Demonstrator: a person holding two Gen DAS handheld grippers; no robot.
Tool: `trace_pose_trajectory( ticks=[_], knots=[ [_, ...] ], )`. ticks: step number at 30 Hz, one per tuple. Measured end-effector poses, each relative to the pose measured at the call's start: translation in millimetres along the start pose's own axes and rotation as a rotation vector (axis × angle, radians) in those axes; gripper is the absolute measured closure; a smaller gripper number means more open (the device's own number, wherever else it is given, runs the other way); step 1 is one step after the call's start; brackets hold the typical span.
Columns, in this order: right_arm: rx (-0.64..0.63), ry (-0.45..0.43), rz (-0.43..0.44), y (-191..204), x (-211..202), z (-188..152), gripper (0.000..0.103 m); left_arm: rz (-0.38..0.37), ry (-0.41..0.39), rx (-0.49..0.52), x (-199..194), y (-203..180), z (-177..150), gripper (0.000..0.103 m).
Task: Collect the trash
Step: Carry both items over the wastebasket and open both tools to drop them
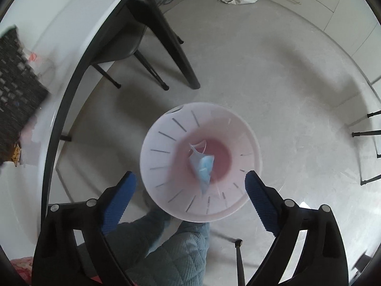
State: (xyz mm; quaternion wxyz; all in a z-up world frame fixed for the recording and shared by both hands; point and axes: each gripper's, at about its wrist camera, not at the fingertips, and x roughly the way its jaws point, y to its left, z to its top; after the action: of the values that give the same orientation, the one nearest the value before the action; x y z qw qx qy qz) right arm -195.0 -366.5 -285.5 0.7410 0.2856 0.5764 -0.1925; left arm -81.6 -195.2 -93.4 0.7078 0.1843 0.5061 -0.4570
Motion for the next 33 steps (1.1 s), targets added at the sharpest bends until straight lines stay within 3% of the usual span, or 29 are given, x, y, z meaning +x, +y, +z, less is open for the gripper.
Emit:
trace_pose_trajectory(
  ticks=[8, 10, 11, 14, 24, 33],
  knots=[
    [0.076, -0.090, -0.005, -34, -53, -12, 0.007, -0.046, 0.098, 0.049, 42, -46, -4, 0.086],
    [0.088, -0.111, -0.007, -42, -64, -11, 0.007, -0.041, 0.139, 0.037, 53, -51, -8, 0.049],
    [0.089, -0.119, -0.007, -45, -66, -12, 0.007, -0.029, 0.142, 0.026, 56, -51, -10, 0.025],
    [0.091, -0.139, -0.009, -52, -72, -8, 0.007, -0.020, 0.111, 0.019, 53, -56, -13, 0.013],
    [0.071, -0.152, -0.002, -49, -86, -1, 0.007, 0.062, 0.039, 0.014, 24, -39, -9, 0.010],
    [-0.021, -0.220, 0.013, -2, -118, 26, 0.007, 0.156, -0.067, -0.087, -30, 12, -9, 0.008]
  ],
)
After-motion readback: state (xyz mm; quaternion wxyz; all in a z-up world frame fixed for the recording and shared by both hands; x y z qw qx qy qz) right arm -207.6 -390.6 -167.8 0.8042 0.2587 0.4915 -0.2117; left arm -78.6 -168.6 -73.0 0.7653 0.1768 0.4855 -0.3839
